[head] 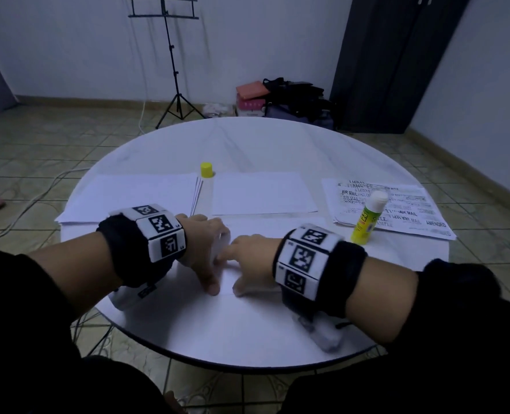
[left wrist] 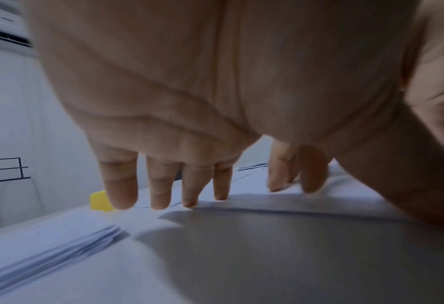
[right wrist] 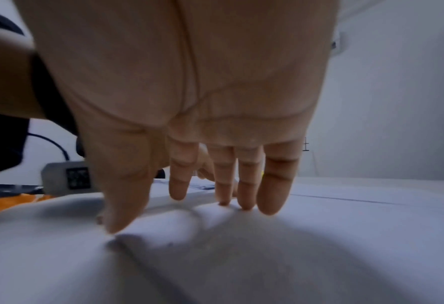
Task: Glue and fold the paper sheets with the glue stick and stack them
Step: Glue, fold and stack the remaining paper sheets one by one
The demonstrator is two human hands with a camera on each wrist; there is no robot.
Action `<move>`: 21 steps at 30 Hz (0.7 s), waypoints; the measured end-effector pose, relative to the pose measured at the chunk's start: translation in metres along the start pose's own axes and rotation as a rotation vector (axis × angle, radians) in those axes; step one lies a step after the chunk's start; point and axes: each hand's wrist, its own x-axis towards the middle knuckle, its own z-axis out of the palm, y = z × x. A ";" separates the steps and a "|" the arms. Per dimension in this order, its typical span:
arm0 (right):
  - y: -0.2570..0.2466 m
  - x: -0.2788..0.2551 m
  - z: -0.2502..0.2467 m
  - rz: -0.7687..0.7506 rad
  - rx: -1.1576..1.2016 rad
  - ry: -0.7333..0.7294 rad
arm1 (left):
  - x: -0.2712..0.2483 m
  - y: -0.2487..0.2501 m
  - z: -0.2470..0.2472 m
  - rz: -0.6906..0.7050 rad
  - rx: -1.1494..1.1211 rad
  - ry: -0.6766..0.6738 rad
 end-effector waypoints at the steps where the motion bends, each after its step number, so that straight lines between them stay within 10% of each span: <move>1: 0.001 0.005 -0.002 0.013 0.000 -0.019 | 0.001 -0.001 0.000 -0.012 -0.007 -0.011; 11: 0.093 -0.024 -0.010 0.347 0.103 -0.132 | 0.001 -0.004 -0.001 -0.023 -0.036 -0.024; 21: 0.110 -0.055 0.006 0.310 0.019 -0.187 | -0.003 -0.006 -0.009 -0.040 -0.004 -0.058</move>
